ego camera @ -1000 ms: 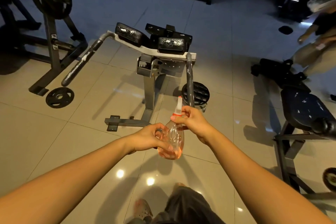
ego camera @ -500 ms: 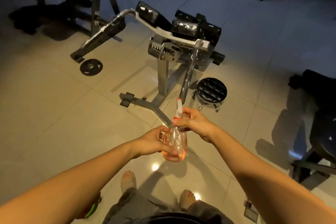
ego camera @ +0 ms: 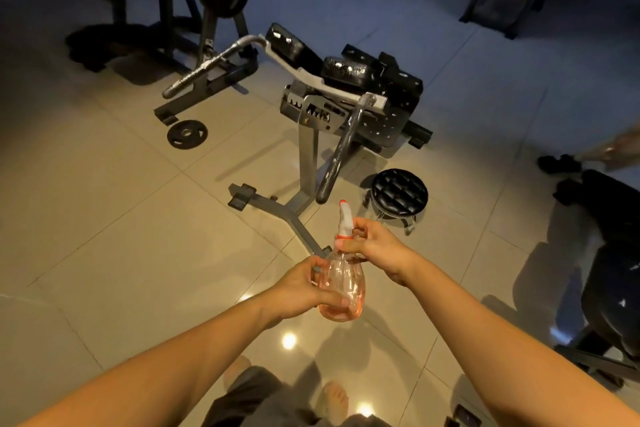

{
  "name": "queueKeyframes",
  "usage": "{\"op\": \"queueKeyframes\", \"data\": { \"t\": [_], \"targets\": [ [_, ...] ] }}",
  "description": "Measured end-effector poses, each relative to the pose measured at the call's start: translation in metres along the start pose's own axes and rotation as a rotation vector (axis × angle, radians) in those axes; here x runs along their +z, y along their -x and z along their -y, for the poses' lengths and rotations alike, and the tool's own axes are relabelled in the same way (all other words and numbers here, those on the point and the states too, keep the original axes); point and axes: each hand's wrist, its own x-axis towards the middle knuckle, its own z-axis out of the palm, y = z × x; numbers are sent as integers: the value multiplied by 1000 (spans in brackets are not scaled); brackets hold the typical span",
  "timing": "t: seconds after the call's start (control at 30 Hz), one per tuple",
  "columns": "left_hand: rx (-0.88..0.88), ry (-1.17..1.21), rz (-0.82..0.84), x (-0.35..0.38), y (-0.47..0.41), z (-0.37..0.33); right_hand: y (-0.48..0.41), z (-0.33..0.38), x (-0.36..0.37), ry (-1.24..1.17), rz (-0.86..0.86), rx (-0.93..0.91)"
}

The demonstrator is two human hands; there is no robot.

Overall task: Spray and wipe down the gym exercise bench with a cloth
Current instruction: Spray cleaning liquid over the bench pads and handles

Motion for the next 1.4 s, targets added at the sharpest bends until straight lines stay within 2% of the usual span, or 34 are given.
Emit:
{"op": "queueKeyframes", "data": {
  "t": [0.43,0.67,0.97,1.17,1.4],
  "targets": [
    [33,37,-24,-17,-44,-63,-39,54,-49,21,7,-70],
    [75,-9,65,-45,-86,-104,-72,89,-82,25,-7,-43],
    [105,-64,77,-65,-128,-144,-113,117,-116,35,22,-67],
    [84,-33,19,-48,-168,-173,-152,125,-170,50,124,-64],
    [118,50,-115,-7,-231,-255,-211,148,-272,133,243,-141]
  ]
}}
